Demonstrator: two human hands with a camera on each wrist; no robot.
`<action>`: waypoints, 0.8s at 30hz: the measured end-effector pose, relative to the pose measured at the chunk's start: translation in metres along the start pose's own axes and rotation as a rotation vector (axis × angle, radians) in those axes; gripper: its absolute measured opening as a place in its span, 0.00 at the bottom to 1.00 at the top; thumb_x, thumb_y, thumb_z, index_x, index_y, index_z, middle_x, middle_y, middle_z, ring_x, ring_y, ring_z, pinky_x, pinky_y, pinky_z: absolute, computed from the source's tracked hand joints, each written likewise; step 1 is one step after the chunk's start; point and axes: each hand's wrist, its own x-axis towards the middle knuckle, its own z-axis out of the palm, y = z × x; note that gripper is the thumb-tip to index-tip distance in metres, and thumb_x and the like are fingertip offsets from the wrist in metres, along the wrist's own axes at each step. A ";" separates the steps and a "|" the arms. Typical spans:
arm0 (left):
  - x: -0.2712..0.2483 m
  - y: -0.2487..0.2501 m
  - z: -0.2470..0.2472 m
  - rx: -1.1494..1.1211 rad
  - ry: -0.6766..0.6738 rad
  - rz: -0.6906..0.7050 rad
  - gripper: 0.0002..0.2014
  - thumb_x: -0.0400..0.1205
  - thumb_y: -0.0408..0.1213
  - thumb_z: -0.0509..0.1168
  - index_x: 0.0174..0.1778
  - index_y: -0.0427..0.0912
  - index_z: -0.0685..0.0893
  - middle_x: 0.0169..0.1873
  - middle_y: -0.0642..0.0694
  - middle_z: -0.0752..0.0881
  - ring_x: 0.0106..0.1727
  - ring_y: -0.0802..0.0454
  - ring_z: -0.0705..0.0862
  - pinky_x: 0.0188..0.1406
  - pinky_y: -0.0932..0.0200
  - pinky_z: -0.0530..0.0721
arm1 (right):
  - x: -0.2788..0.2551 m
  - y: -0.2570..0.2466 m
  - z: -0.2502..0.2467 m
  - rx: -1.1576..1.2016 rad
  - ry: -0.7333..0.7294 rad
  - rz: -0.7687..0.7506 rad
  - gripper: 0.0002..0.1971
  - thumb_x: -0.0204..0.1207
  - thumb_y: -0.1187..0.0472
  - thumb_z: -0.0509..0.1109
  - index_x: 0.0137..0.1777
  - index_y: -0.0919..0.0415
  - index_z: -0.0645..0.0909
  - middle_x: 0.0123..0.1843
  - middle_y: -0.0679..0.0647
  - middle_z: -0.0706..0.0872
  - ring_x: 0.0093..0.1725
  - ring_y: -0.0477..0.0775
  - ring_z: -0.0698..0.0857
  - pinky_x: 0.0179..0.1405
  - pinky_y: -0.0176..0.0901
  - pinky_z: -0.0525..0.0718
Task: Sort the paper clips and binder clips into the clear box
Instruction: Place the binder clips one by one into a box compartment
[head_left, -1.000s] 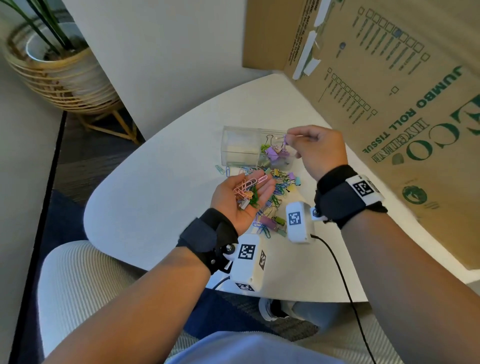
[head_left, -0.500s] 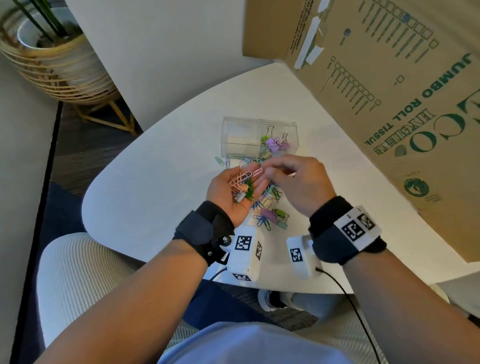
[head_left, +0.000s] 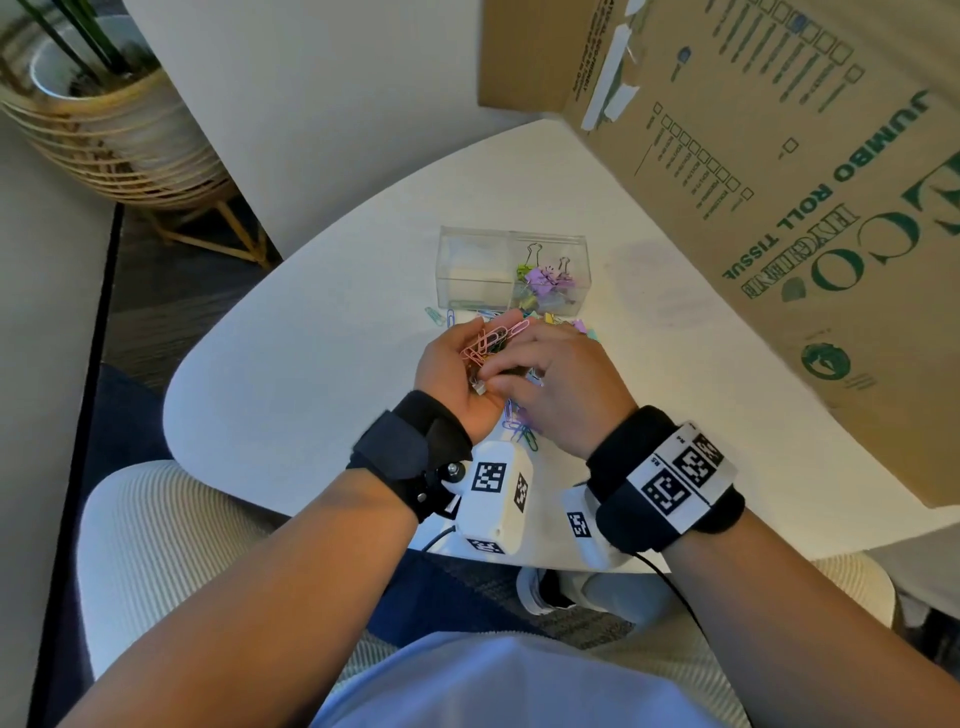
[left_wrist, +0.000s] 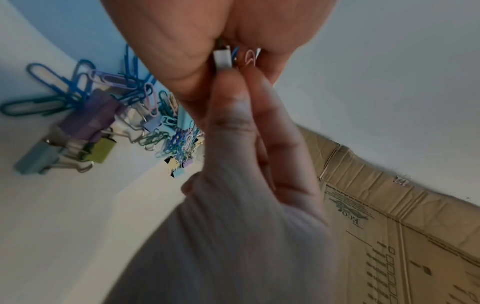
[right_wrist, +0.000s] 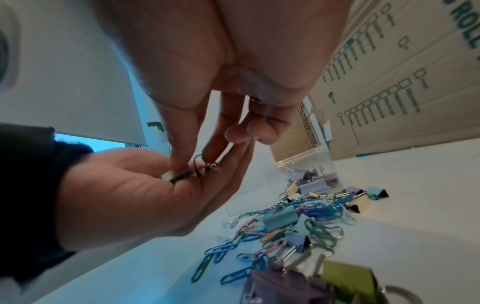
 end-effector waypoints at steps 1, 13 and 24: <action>0.000 0.000 0.000 -0.001 -0.002 0.000 0.19 0.86 0.42 0.52 0.59 0.33 0.83 0.42 0.36 0.89 0.40 0.44 0.90 0.39 0.59 0.89 | -0.002 -0.001 -0.001 -0.004 -0.008 -0.011 0.09 0.75 0.60 0.74 0.52 0.47 0.90 0.51 0.46 0.85 0.54 0.52 0.78 0.56 0.45 0.75; 0.001 -0.003 0.004 -0.055 -0.030 -0.019 0.18 0.86 0.41 0.52 0.49 0.32 0.83 0.38 0.37 0.88 0.38 0.44 0.90 0.44 0.58 0.89 | 0.005 0.000 -0.001 -0.037 -0.007 -0.036 0.12 0.77 0.60 0.72 0.58 0.50 0.88 0.59 0.47 0.85 0.61 0.48 0.78 0.57 0.31 0.69; 0.000 0.002 0.009 -0.073 -0.040 -0.017 0.23 0.86 0.41 0.51 0.69 0.27 0.74 0.58 0.30 0.81 0.52 0.40 0.82 0.44 0.54 0.87 | 0.011 -0.004 -0.016 0.674 0.223 0.181 0.09 0.73 0.68 0.77 0.48 0.52 0.88 0.39 0.57 0.91 0.33 0.55 0.86 0.45 0.49 0.89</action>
